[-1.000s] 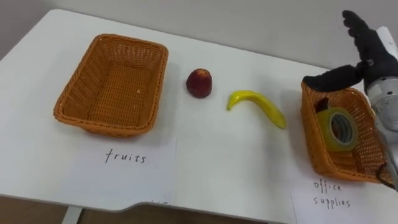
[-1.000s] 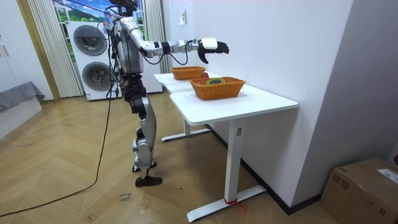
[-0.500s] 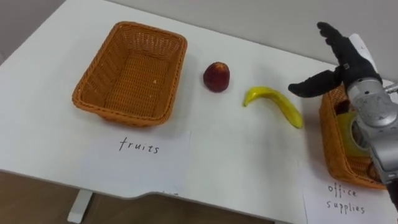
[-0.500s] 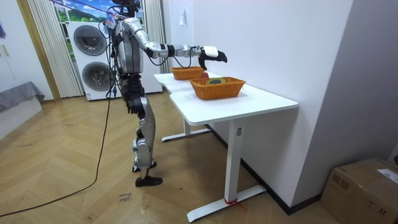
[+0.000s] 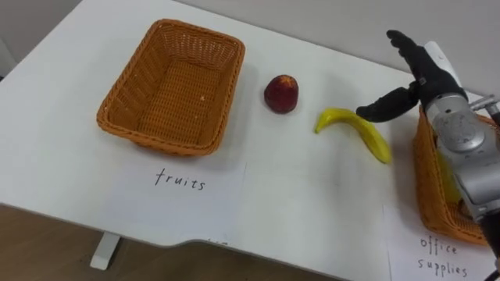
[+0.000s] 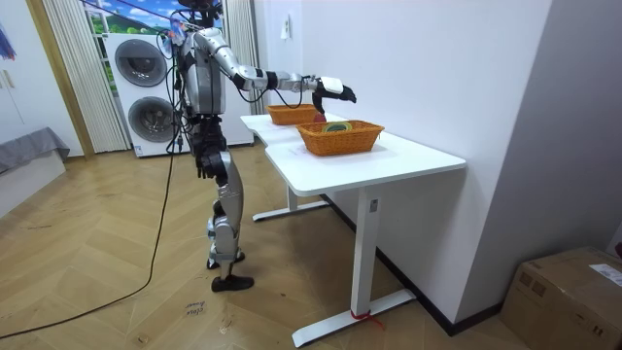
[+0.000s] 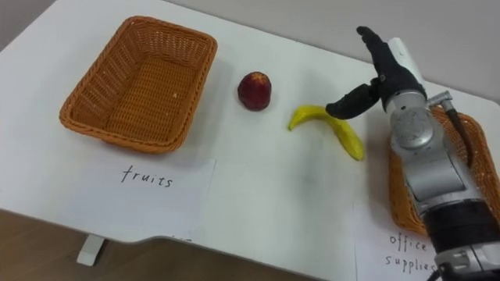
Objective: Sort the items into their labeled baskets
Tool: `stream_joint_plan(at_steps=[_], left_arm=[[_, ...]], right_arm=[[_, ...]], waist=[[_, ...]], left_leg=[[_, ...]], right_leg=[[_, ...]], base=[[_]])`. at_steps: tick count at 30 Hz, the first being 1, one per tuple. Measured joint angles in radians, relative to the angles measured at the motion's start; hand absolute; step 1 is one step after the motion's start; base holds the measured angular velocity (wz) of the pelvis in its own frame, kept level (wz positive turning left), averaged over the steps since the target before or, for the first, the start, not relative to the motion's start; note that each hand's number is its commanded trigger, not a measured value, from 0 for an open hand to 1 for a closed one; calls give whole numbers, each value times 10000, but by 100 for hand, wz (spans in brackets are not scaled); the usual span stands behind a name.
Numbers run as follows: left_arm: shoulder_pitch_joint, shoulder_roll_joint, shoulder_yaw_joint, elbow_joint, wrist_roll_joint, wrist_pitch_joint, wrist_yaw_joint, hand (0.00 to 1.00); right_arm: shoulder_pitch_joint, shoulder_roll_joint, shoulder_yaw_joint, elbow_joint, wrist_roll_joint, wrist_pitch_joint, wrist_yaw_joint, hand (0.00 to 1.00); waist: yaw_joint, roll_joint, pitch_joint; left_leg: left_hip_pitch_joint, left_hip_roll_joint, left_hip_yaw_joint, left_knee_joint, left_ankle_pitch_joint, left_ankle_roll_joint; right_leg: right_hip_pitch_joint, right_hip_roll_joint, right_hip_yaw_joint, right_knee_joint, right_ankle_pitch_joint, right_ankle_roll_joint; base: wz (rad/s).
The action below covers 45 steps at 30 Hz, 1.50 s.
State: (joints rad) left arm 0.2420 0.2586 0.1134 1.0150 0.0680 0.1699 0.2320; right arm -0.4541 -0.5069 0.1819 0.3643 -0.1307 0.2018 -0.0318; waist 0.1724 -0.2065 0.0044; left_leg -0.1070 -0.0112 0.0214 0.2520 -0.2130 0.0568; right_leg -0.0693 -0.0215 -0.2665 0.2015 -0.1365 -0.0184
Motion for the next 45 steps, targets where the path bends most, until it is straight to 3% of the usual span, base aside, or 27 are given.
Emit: stream_joint_plan(at_steps=[3, 5, 11, 20, 38, 45], left_arm=[[-49, 50, -11, -3, -213, 7, 2, 0], [-71, 103, -241, -3, -366, 36, 3, 0], [-183, 114, -467, -41, -367, 8, 3, 0], [-563, 136, -707, 81, -364, -46, -115, 0], [-857, 147, -777, 87, -373, -48, -455, 0], [-978, 161, -777, 263, -371, -73, -454, 0]], right_arm=[[-29, 0, 201, 130, -37, 0, -4, 0], [-246, -1, 526, 485, -324, -11, -1, 0], [-822, -5, 834, 1400, -1379, -3, 140, 0], [-868, -5, 1525, 1916, -2168, -37, 804, 0], [-1345, -142, 1524, 3367, -2211, -31, 1217, 0], [-1344, -146, 1677, 3365, -2118, -36, 1217, 0]], waist=[[3, -109, 58], [8, -180, 51], [95, -165, 61], [318, -44, 171], [802, -97, 132], [807, -97, 132]], left_leg=[[-81, -12, -61, 45, 0, 1], [-137, -20, -80, 77, -1, 2], [-251, -21, -87, 96, 2, -3], [-425, -24, -179, 130, 3, -5], [-581, -29, -291, 162, 20, -26], [-598, -31, -305, 169, 21, -27]], right_leg=[[-6, -8, -74, -52, 0, 0], [-4, -10, -106, -143, 10, -4], [-127, -7, -114, -148, 16, -4], [-263, -5, -215, -160, 16, -5], [-378, -26, -476, -164, 19, -9], [-364, -36, -607, -163, 24, -18]], base=[[6], [2], [0], [3], [2], [0]])
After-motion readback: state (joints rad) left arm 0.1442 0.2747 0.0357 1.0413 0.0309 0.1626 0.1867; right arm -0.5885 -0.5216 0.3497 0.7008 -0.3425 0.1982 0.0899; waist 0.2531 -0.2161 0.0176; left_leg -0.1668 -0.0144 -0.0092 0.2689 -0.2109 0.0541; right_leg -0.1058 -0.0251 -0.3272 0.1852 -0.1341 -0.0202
